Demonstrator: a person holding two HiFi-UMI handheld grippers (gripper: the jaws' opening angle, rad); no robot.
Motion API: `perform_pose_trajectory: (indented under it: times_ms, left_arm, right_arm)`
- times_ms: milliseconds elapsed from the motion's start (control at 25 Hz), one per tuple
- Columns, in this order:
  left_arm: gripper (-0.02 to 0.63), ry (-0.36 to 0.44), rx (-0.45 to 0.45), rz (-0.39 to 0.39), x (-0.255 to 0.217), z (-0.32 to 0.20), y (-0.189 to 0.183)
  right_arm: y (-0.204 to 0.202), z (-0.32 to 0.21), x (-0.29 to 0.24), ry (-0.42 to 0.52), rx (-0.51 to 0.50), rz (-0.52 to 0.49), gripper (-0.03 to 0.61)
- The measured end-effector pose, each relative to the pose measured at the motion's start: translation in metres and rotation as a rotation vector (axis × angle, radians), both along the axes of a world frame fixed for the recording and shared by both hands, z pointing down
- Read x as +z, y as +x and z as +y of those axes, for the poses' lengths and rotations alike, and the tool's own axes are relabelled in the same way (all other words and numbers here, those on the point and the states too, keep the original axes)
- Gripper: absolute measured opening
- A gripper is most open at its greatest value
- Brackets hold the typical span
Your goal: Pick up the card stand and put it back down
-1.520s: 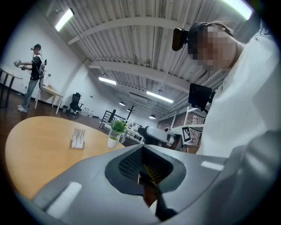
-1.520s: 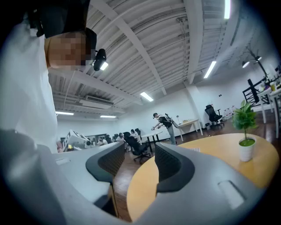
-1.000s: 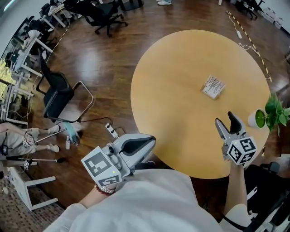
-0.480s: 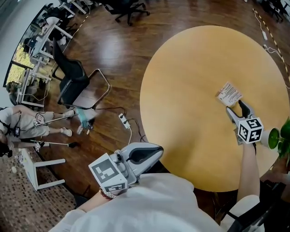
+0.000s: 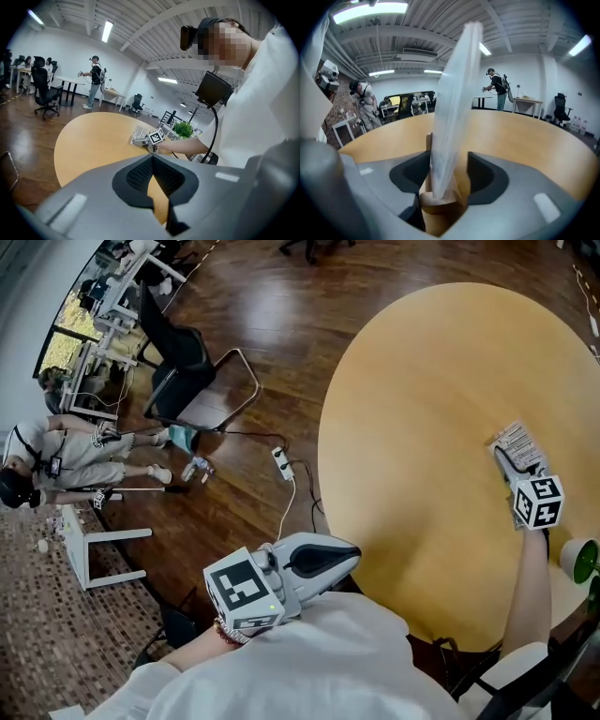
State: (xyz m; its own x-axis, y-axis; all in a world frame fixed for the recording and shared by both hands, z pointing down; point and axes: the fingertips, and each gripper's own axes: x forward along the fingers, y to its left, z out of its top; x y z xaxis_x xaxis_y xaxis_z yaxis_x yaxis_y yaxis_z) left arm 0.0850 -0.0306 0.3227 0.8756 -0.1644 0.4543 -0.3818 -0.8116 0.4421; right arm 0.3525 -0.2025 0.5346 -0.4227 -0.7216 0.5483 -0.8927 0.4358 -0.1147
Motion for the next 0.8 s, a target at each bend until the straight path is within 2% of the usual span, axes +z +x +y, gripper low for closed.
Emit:
perform_pose_trajectory:
  times_ms: [80, 120, 200, 400, 640, 800]
  left_arm:
    - [-0.005, -0.016, 0.005, -0.012, 0.012, -0.001, -0.001]
    - [-0.006, -0.021, 0.008, -0.011, 0.017, -0.003, 0.0]
    - [-0.006, -0.025, 0.014, -0.007, 0.022, -0.007, 0.001]
    - [-0.006, -0.023, 0.035, -0.016, 0.022, -0.008, -0.001]
    - [-0.006, -0.005, 0.069, -0.012, 0.008, -0.004, 0.006]
    - [-0.005, 0.012, 0.087, 0.023, 0.007, 0.001, 0.006]
  right_arm:
    - [-0.006, -0.001, 0.009, -0.006, -0.047, 0.052, 0.147]
    - [-0.008, -0.003, 0.012, -0.005, -0.06, 0.064, 0.118]
    - [-0.008, -0.006, 0.013, 0.002, -0.051, 0.052, 0.109]
    - [-0.006, 0.001, 0.003, 0.026, 0.041, -0.06, 0.091]
    - [-0.005, 0.026, -0.026, 0.057, 0.085, -0.098, 0.084]
    - [-0.015, 0.047, -0.058, 0.121, 0.101, -0.108, 0.082]
